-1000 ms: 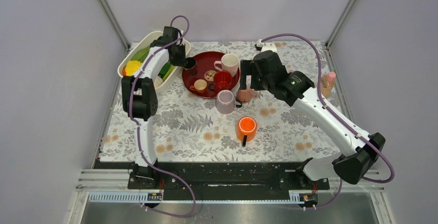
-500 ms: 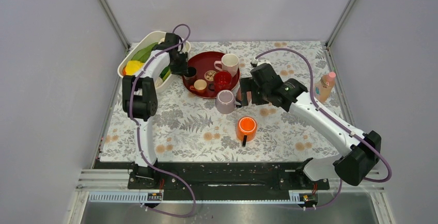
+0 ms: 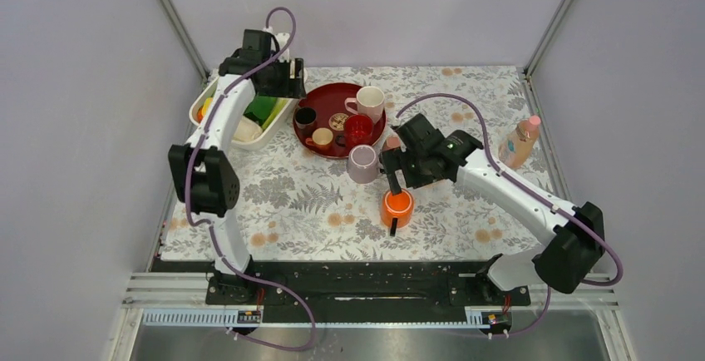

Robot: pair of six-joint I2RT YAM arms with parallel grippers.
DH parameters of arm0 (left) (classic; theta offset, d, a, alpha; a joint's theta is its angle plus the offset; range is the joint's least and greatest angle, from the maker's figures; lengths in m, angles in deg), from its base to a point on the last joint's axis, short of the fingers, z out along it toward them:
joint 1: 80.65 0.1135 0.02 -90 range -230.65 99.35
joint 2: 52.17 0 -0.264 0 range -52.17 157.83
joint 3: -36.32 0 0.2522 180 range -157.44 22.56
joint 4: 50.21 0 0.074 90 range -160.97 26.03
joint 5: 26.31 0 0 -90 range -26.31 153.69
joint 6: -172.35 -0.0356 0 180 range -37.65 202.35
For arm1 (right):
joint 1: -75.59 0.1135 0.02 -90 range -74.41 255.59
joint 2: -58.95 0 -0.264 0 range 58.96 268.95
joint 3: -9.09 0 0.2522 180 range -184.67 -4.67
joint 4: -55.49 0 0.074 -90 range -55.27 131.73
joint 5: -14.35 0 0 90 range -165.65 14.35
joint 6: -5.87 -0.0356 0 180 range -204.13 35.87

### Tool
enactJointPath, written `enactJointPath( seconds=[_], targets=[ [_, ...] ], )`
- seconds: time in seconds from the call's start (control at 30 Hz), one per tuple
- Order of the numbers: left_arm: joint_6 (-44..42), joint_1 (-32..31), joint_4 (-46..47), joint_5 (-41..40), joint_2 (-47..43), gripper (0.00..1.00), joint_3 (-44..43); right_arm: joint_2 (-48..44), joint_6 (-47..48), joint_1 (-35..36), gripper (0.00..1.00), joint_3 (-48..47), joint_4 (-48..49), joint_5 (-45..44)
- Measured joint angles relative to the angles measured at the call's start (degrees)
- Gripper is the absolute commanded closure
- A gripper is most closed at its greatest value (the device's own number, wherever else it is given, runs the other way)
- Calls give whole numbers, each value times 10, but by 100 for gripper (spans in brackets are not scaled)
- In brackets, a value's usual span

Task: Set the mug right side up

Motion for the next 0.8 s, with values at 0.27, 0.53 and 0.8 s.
enactJointPath(
  seconds=[0.27, 0.53, 0.8],
  targets=[
    [-40, -1, 7, 12, -187, 19, 52, -124, -276, 118, 0, 129, -33, -167],
    [-29, -9, 13, 35, -227, 19, 144, -122, -386, 190, 11, 236, 66, -249],
    [1, -14, 23, 76, -229, 20, 157, -60, -447, 213, 22, 238, 117, -287]
  ],
)
